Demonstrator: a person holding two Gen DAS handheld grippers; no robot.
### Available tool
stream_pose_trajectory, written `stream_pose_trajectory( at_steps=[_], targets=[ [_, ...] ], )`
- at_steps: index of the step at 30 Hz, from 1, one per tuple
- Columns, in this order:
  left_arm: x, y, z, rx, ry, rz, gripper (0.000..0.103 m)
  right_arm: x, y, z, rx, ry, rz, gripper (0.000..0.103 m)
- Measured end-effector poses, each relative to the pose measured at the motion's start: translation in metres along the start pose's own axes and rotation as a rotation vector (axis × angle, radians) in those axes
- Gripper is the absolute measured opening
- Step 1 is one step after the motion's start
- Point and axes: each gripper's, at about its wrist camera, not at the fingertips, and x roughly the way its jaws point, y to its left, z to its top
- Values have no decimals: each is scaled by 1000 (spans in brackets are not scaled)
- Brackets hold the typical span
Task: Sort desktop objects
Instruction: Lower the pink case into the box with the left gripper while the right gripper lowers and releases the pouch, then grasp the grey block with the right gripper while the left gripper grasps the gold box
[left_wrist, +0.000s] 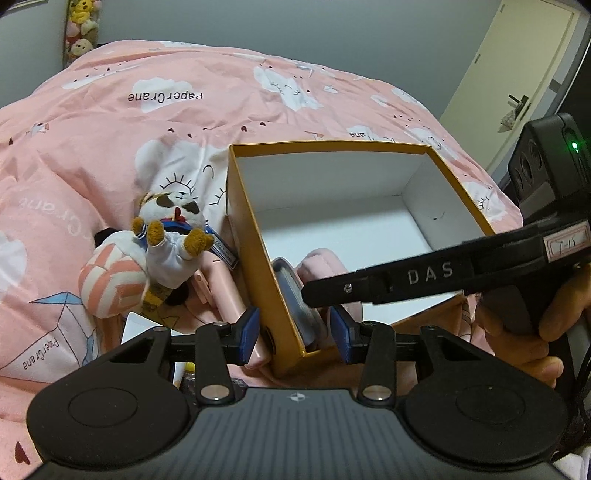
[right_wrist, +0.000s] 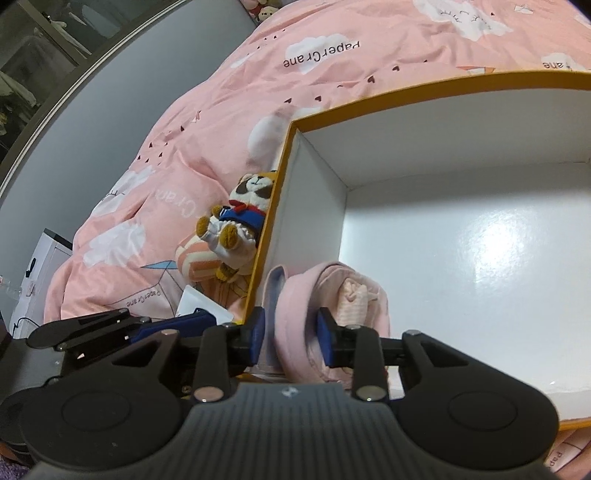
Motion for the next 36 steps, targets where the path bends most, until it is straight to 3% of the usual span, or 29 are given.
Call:
stream_pose_trajectory(
  at_steps=[5, 13, 18, 21, 29, 36],
  targets=[
    [1, -1, -1, 2, 5, -8, 49, -10, -3, -1, -10, -2, 5, 42],
    [-6, -3, -1, 13, 5, 0, 49, -25, 4, -6, -50, -34, -5, 42],
    [-23, -1, -5, 10, 21, 55, 49, -47, 21, -17, -173, -130, 34, 42],
    [-38, 0, -9, 29, 26, 101, 49, -55, 31, -27, -232, -142, 75, 42],
    [-55, 11, -32, 29, 135, 217, 49, -28, 38, -55, -236, 5, 114, 42],
    [-48, 14, -46, 59, 189, 243, 52, 12, 24, -68, -144, 125, 108, 42]
  ],
)
